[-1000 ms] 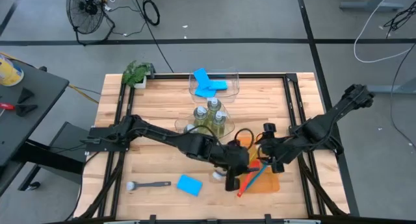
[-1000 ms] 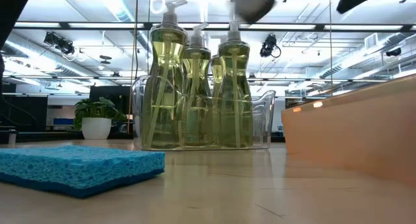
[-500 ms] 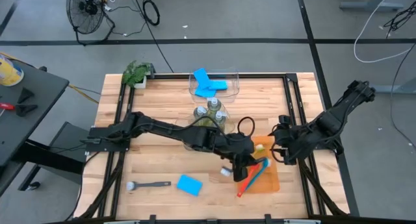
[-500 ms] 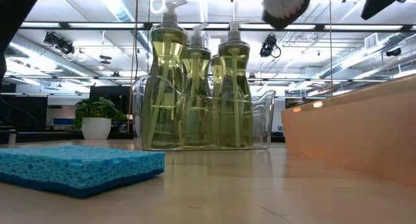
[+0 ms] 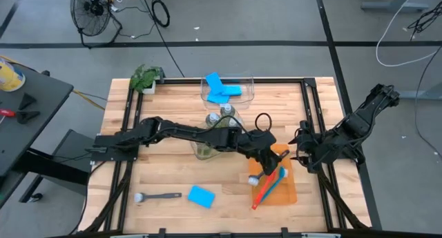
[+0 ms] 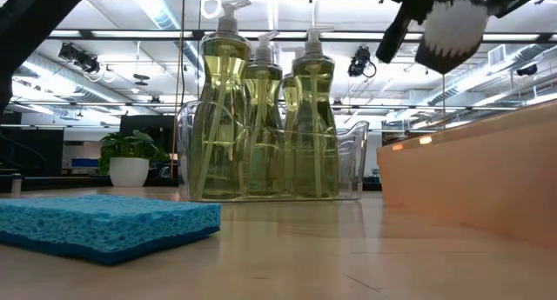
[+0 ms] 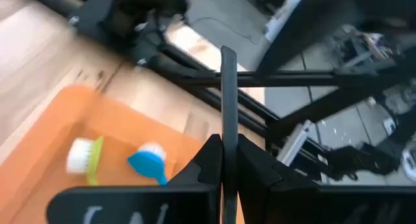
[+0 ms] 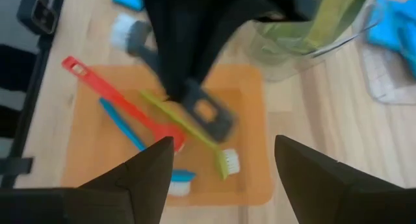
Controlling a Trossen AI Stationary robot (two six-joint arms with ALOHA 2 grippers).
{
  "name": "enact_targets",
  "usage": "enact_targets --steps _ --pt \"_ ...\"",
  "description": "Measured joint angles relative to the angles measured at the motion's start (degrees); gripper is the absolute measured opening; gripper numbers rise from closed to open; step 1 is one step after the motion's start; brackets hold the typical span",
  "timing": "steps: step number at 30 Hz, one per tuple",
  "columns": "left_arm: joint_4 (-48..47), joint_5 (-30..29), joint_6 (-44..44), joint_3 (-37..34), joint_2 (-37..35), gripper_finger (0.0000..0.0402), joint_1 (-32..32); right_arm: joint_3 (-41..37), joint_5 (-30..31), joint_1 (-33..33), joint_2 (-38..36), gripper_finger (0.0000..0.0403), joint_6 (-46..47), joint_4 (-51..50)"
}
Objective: Pick & Place Kitchen Sink Supplies
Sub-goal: Put the gray dish brush into the orange bin
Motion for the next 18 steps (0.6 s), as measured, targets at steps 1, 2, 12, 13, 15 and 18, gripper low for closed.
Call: enact_targets --steps 1,2,12,13,15,18 --pt "-0.15 -0.12 -0.9 0.0 0.06 0.0029 0.2 0.0 -0.87 0.0 0.0 0.0267 -0.04 -0.15" --pt "-0.39 -0.87 -1.72 0.0 0.06 0.0031 0.35 0.0 -1.31 0.0 0.01 0.0267 -0.05 -0.32" --pt "-2.97 -1.48 -14.21 0.04 2.05 0.0036 1.39 0.0 -1.54 0.0 0.02 0.0267 -0.01 -2.19" --pt "-2.68 -1.42 -15.31 0.04 2.62 0.0035 1.19 0.0 -1.54 0.0 0.02 0.0267 -0.01 -2.41" --pt "-3.65 -1.13 -16.67 0.0 3.22 0.0035 1.04 0.0 -1.5 0.0 0.02 0.0267 -0.01 -2.43" --pt "-3.5 -0.86 -18.41 -0.02 3.76 0.0045 0.88 0.0 -1.46 0.0 0.03 0.0267 0.14 -2.42"
